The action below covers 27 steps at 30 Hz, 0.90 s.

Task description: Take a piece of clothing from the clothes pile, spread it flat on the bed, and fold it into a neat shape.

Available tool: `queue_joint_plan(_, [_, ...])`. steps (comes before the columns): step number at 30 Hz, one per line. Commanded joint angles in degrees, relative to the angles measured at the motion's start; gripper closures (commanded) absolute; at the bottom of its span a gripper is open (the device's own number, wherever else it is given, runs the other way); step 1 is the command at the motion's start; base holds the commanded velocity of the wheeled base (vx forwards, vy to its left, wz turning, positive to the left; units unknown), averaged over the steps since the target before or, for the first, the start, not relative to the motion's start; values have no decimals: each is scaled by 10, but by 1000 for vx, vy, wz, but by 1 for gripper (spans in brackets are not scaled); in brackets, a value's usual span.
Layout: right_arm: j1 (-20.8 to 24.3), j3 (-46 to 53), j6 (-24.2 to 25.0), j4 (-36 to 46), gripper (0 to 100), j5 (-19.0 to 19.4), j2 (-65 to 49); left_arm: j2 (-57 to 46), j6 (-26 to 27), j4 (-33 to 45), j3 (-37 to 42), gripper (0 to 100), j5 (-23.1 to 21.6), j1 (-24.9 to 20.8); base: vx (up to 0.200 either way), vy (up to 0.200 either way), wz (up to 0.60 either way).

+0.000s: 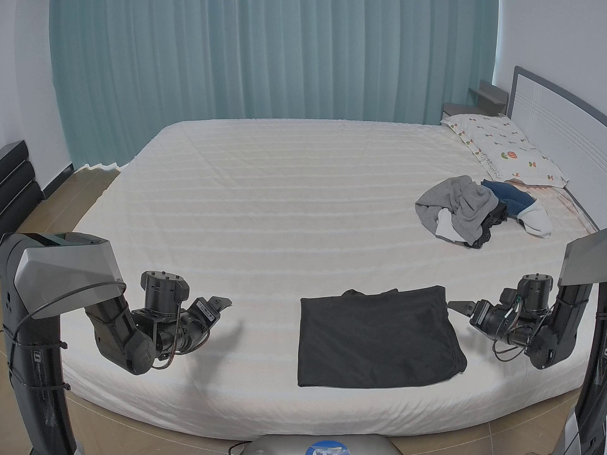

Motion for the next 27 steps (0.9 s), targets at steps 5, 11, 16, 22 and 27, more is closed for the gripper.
queue_joint_plan(5, [25,-191,86,140,0,-4,57,0,0,0,1,0,0,0,0,0,0])
queue_joint_plan(11, [30,-235,92,171,0,-4,71,0,0,0,1,0,0,0,0,0,0])
queue_joint_plan(16, [30,-263,96,173,0,-29,90,0,1,0,1,0,0,0,0,0,0])
queue_joint_plan(22, [30,-278,97,178,100,-37,102,0,1,0,1,0,0,0,0,0,0])
queue_joint_plan(27, [23,-285,104,182,100,-38,105,1,1,0,1,0,0,0,0,0,0])
